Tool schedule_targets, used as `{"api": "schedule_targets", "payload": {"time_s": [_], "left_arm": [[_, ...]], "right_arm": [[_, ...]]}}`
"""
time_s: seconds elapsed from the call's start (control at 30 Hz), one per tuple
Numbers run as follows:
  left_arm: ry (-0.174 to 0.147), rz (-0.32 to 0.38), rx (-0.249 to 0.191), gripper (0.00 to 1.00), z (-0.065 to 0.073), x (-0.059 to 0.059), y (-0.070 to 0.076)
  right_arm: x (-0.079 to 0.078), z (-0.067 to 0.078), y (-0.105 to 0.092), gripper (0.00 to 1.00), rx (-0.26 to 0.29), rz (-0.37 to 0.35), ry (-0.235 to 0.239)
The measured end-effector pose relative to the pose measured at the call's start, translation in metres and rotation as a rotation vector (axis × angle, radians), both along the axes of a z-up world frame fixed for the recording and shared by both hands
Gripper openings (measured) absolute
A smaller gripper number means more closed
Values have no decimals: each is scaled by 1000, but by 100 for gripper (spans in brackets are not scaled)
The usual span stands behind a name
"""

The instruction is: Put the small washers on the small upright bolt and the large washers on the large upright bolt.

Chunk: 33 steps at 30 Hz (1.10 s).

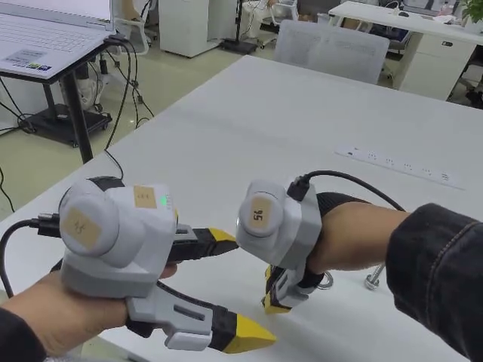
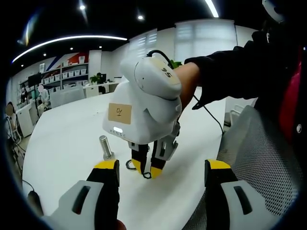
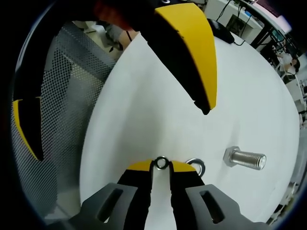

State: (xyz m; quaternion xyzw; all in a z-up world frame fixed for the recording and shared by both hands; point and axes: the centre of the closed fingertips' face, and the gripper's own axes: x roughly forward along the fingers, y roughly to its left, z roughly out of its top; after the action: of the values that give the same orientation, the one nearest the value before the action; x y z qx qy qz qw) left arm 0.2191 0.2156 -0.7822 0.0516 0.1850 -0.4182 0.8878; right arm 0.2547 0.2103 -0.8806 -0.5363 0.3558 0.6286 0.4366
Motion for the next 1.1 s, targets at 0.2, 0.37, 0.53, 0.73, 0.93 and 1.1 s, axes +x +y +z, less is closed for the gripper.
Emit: {"api": "schedule_targets", "payload": {"time_s": [0.2,0.37,0.53,0.73,0.93,1.1], "left_arm": [[1,2,-2,71,0,0,0],[1,1,-2,71,0,0,0],[2,-1,-1,71,0,0,0],[3,-2,-1,71,0,-1,0],[3,-5,-4,72,0,-1,-1],[3,-7,-2,72,0,-1,-1]], "right_arm": [[0,-1,0,14,7,7,-4],[-1,0,0,13,5,4,-4],[0,0,0,13,8,-9,-3],[0,1,0,13,24,-22,5],[0,1,-9,13,5,-29,13],[0,7,-17,13,0,-40,20]]}}
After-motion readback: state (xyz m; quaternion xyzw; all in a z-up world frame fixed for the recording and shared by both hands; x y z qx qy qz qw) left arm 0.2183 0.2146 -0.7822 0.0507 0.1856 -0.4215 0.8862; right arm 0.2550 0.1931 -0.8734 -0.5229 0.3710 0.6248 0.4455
